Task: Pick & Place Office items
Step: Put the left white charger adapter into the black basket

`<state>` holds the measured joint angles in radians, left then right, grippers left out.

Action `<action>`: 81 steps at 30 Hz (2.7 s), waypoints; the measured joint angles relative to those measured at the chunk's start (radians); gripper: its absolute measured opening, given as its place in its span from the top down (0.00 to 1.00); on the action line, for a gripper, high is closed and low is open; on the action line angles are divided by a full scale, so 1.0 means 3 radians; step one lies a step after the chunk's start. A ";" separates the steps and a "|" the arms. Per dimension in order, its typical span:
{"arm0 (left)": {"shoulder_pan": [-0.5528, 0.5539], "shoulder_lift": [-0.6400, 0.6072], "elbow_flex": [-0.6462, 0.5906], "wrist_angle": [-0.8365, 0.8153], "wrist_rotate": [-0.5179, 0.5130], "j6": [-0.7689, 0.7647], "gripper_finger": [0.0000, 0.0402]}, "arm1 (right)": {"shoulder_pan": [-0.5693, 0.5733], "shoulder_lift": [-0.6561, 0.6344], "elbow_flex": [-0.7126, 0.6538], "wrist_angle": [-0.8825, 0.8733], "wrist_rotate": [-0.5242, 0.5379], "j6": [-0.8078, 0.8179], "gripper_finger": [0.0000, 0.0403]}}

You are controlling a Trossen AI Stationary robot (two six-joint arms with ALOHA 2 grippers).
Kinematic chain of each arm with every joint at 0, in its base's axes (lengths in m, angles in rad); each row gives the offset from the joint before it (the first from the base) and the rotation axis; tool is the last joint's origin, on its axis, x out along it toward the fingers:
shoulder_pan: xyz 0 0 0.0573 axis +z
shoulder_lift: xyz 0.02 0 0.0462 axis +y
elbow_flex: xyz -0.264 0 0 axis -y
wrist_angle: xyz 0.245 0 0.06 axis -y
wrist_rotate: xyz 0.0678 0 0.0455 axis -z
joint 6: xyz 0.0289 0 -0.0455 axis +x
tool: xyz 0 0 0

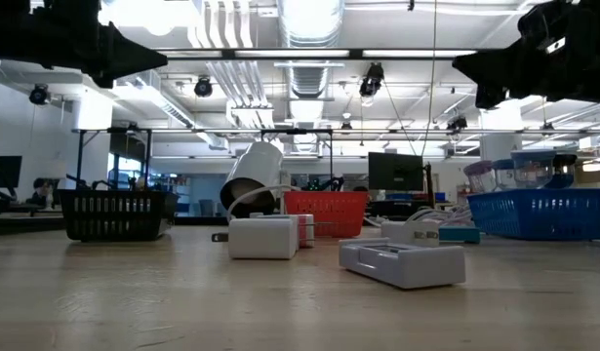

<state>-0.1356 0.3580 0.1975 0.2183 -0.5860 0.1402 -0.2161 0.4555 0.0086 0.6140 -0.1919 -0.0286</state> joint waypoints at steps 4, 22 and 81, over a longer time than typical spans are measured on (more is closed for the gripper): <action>0.0000 0.0000 0.0002 -0.0004 0.0068 -0.0086 1.00 | 0.0000 -0.0007 0.0000 0.0076 -0.0039 -0.0018 0.98; 0.0003 0.0113 -0.0023 -0.0006 0.0081 -0.0044 1.00 | -0.0001 -0.0002 0.0001 0.0324 -0.0260 0.0227 0.98; -0.0800 0.4755 0.2551 -0.0864 0.1195 -0.1626 0.21 | 0.0000 -0.0013 0.0003 0.0609 0.0104 0.0598 0.98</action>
<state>-0.3757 1.7844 0.9627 -0.0410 -0.2274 -0.3475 -0.2161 0.4517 0.0093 0.7968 -0.1606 0.1506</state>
